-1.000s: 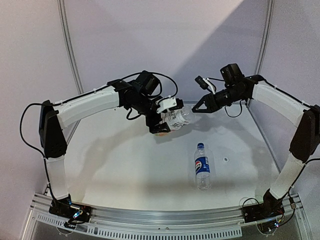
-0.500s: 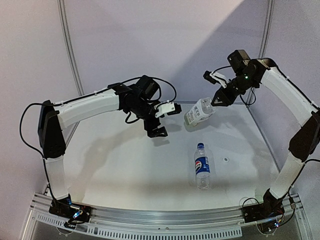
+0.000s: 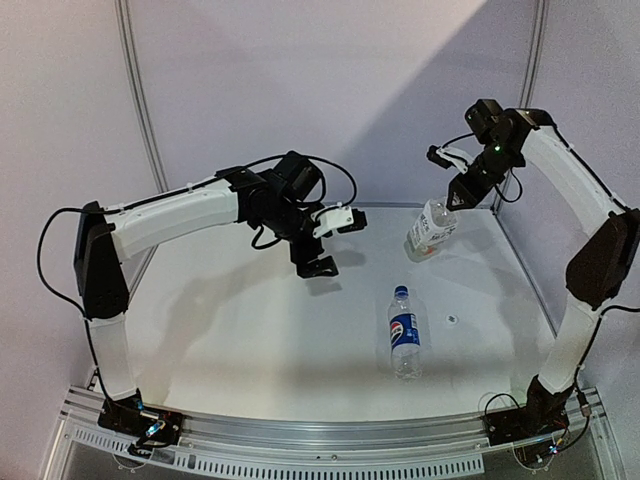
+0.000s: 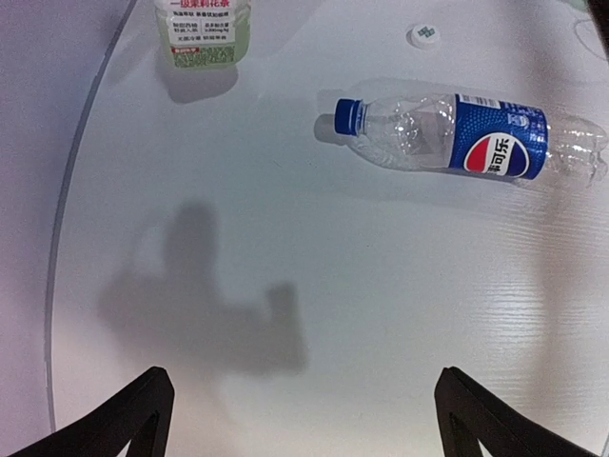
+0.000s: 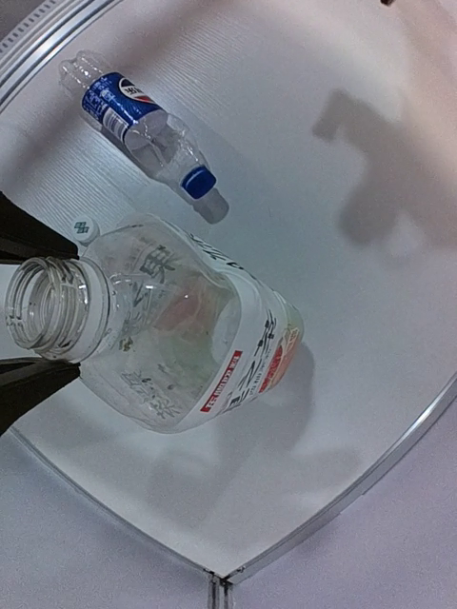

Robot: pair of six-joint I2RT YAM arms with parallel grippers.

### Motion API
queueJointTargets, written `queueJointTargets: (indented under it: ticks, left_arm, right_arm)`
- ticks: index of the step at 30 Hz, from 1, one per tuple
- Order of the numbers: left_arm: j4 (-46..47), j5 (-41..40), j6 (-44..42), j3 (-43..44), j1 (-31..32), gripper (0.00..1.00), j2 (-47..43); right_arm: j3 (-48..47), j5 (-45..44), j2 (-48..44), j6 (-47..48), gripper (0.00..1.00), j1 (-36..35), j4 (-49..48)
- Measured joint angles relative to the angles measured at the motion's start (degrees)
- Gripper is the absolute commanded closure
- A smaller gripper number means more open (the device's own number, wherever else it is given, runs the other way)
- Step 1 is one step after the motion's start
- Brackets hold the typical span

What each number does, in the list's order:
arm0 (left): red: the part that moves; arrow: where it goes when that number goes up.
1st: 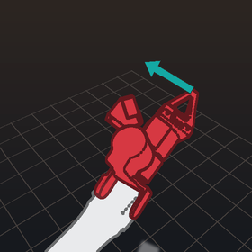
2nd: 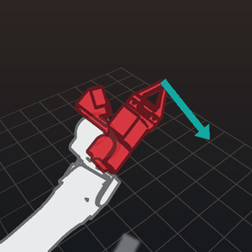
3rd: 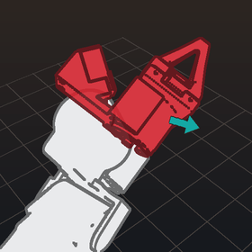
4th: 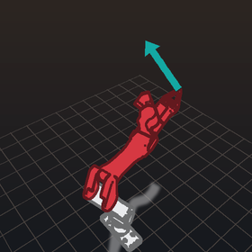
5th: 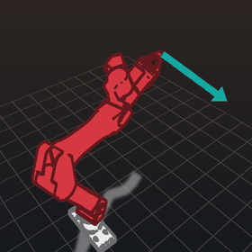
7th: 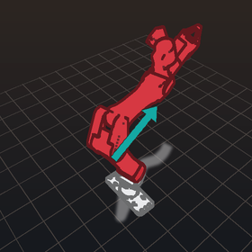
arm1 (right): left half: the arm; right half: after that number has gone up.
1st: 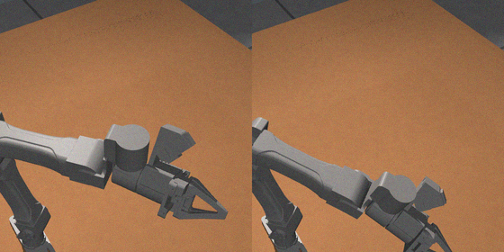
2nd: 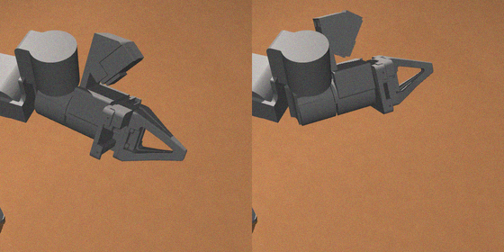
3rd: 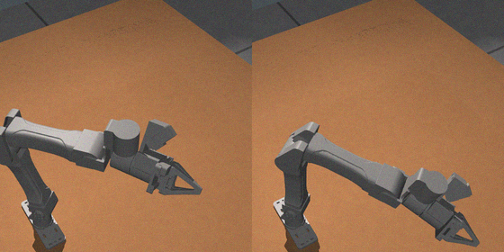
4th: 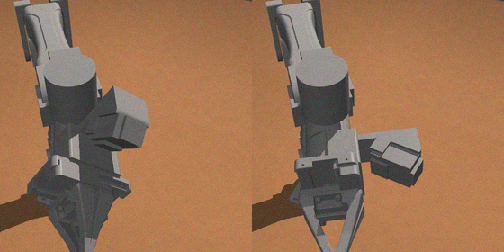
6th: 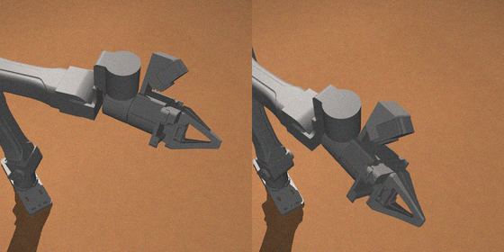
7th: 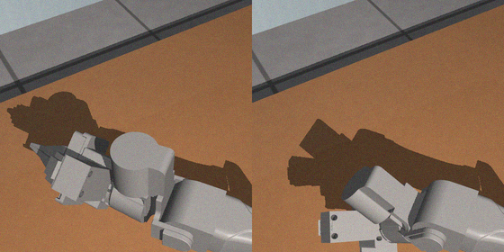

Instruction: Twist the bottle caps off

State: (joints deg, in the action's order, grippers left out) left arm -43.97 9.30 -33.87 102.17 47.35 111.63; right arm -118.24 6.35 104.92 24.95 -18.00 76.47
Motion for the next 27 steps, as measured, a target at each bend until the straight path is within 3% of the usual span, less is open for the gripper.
queueJointTargets:
  ticks: [19, 27]
  left_arm:
    - [-0.4, 1.4, 1.1, 0.1, 0.4, 0.01, -0.4]
    - [-0.5, 1.9, 1.2, 0.2, 0.7, 0.01, -0.4]
  right_arm:
    - [-4.4, -0.1, 4.5, -2.9, 1.0, 2.8, 0.7]
    - [0.8, -0.2, 3.9, -2.6, 1.0, 2.8, 0.5]
